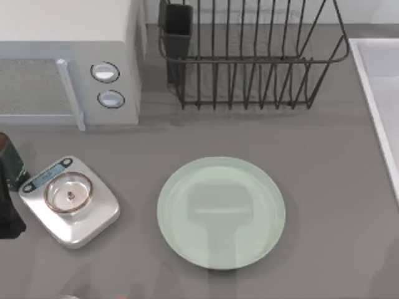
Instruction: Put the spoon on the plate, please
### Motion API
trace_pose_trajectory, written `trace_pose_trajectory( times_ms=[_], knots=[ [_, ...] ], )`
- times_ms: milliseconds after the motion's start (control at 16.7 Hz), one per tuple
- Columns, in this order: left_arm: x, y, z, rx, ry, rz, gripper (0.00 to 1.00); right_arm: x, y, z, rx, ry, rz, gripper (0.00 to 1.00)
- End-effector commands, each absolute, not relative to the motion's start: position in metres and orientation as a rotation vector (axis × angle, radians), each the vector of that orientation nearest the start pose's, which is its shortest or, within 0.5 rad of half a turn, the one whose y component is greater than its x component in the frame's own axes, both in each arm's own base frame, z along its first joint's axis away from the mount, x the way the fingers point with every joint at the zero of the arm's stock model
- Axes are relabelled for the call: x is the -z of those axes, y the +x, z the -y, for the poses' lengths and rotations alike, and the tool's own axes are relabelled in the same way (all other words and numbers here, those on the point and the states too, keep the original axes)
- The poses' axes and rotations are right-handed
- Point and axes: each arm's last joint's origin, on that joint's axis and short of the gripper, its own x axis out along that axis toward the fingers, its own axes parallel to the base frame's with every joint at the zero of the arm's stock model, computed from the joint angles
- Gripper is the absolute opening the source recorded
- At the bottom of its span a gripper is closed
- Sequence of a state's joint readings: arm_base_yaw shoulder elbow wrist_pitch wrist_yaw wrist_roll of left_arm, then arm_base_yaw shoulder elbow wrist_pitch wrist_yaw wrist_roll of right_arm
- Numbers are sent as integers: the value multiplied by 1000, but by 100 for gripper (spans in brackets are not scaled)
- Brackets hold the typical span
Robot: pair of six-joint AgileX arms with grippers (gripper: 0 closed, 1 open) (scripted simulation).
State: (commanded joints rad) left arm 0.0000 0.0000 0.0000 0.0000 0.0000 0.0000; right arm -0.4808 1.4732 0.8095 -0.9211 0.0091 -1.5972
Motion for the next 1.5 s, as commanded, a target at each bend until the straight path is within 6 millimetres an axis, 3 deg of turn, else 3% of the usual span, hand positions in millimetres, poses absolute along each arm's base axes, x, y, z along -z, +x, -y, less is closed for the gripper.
trace_pose_trajectory(
  times_ms=[240, 360, 660, 840, 1020, 1200, 1380, 1500],
  knots=[
    [-160, 106, 1, 0, 0, 0, 100, -202, 199, 103, -875, -859, -1410, 0],
    [-160, 106, 1, 0, 0, 0, 100, -214, 198, 102, -859, -866, -1404, 0],
    [-160, 106, 1, 0, 0, 0, 100, -213, 198, 102, -861, -863, -1406, 0],
    [-160, 106, 1, 0, 0, 0, 100, -216, 208, 98, -933, -939, -1371, 0],
    [-160, 106, 1, 0, 0, 0, 100, -220, 233, 85, -1116, -1124, -1273, 0],
    [-160, 106, 1, 0, 0, 0, 100, -222, 266, 59, -1404, -1392, -1089, 0],
    [-160, 106, 1, 0, 0, 0, 100, -217, 299, 17, -1777, -1703, -773, 0],
    [-160, 106, 1, 0, 0, 0, 100, -211, 319, -19, -2038, -1906, -470, 0]
  ],
)
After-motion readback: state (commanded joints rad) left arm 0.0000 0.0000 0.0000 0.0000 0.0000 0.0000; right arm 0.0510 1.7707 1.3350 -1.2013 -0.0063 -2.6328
